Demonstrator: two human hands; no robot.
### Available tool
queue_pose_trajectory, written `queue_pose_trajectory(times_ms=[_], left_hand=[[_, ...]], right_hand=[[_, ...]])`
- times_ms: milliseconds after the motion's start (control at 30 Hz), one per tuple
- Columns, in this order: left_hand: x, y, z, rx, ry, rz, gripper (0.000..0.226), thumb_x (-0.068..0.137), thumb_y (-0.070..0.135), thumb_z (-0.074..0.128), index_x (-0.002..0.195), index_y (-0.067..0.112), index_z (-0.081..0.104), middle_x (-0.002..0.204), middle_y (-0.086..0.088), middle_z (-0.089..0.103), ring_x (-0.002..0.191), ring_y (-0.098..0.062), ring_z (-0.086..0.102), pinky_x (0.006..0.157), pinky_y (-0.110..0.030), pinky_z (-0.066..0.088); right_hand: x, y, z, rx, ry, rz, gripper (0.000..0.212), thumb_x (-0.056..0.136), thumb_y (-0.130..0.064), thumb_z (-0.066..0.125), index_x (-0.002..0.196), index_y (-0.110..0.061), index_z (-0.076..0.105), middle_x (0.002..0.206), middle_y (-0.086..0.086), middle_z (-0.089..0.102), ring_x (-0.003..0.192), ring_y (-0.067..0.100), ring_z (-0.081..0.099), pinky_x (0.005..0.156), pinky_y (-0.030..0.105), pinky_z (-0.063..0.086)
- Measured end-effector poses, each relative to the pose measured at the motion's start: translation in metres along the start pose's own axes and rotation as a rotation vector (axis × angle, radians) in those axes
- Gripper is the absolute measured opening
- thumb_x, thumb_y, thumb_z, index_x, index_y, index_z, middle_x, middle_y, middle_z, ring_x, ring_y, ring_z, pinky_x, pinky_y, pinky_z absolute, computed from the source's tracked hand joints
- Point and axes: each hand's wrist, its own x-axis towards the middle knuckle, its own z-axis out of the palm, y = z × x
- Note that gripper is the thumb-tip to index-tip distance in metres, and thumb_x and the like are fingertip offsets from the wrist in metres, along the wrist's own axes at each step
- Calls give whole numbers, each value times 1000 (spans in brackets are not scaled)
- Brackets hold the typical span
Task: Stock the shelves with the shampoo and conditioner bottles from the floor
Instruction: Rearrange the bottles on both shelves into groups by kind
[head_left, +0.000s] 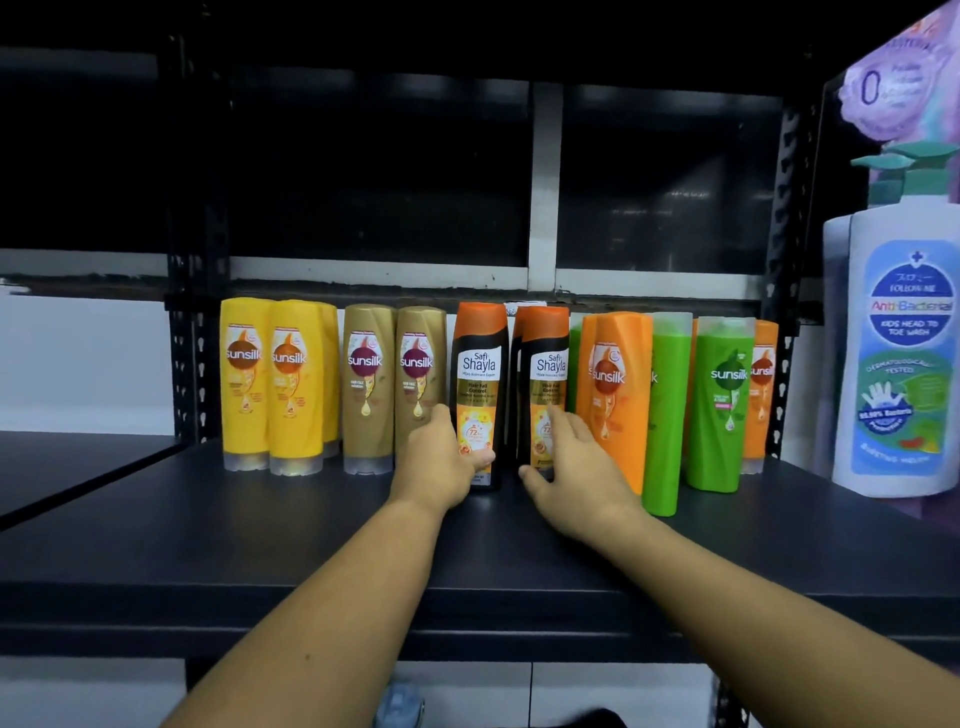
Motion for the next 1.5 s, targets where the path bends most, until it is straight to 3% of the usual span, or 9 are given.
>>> queue_pose_trajectory(times_ms=[233, 467, 600, 733, 800, 967, 1100, 1200, 1500], left_hand=[[4, 0, 3, 44, 8, -27, 45, 89, 33, 77, 116, 12, 47, 118, -9, 65, 103, -27, 61, 76, -34, 44], [12, 1, 7, 115, -1, -36, 48, 91, 35, 75, 119, 14, 41, 120, -11, 62, 108, -30, 60, 78, -37, 45], [14, 1, 9, 94, -7, -25, 51, 91, 32, 74, 122, 15, 37, 120, -11, 62, 108, -31, 60, 82, -40, 50], [15, 9, 12, 160, -18, -55, 50, 93, 29, 72, 124, 14, 35, 123, -13, 61, 111, -34, 61, 86, -42, 51], [20, 17, 12, 198, -23, -78, 52, 93, 30, 72, 124, 12, 34, 125, -14, 61, 113, -35, 61, 85, -42, 50], [29, 25, 17, 226, -56, -118, 57, 92, 32, 73, 125, 11, 32, 126, -14, 61, 114, -35, 60, 82, -42, 49], [27, 16, 23, 215, -18, -104, 50, 95, 31, 70, 122, 13, 33, 120, -12, 62, 104, -32, 60, 77, -40, 46], [26, 14, 25, 222, -17, -95, 50, 96, 31, 69, 125, 13, 32, 119, -12, 62, 99, -30, 57, 77, -40, 45], [25, 11, 24, 262, -46, -103, 58, 94, 19, 68, 136, 14, 28, 122, -12, 62, 110, -32, 60, 76, -39, 44]], right_hand=[[32, -23, 19, 14, 114, 278, 88, 91, -22, 64, 158, -13, 7, 150, 14, 36, 125, 37, 55, 95, 45, 48], [45, -25, 32, 89, 171, 342, 110, 82, -17, 72, 159, -15, -8, 148, 16, 37, 129, 36, 52, 97, 46, 49], [49, -20, 39, 355, 229, 291, 101, 81, -5, 62, 158, -17, -2, 155, 15, 32, 137, 36, 43, 108, 48, 43], [44, -9, 32, 599, 129, 368, 77, 92, 0, 50, 155, -15, 8, 124, 10, 52, 108, 26, 54, 95, 36, 45], [43, -2, 29, 630, 86, 402, 66, 96, -2, 48, 152, -15, 14, 125, 11, 51, 108, 27, 53, 100, 38, 44], [47, 2, 33, 601, 63, 407, 71, 97, -3, 53, 154, -14, 13, 119, 3, 46, 110, 19, 49, 104, 36, 39], [51, 3, 42, 436, 122, 370, 70, 92, -9, 67, 147, -10, 25, 144, 15, 45, 131, 30, 48, 111, 40, 39], [52, 5, 44, 373, 149, 358, 67, 90, -12, 71, 143, -11, 30, 139, 15, 48, 127, 34, 51, 106, 42, 43], [52, 1, 45, 240, 193, 375, 57, 90, -16, 72, 133, -10, 35, 137, 17, 48, 124, 37, 54, 101, 44, 46]])
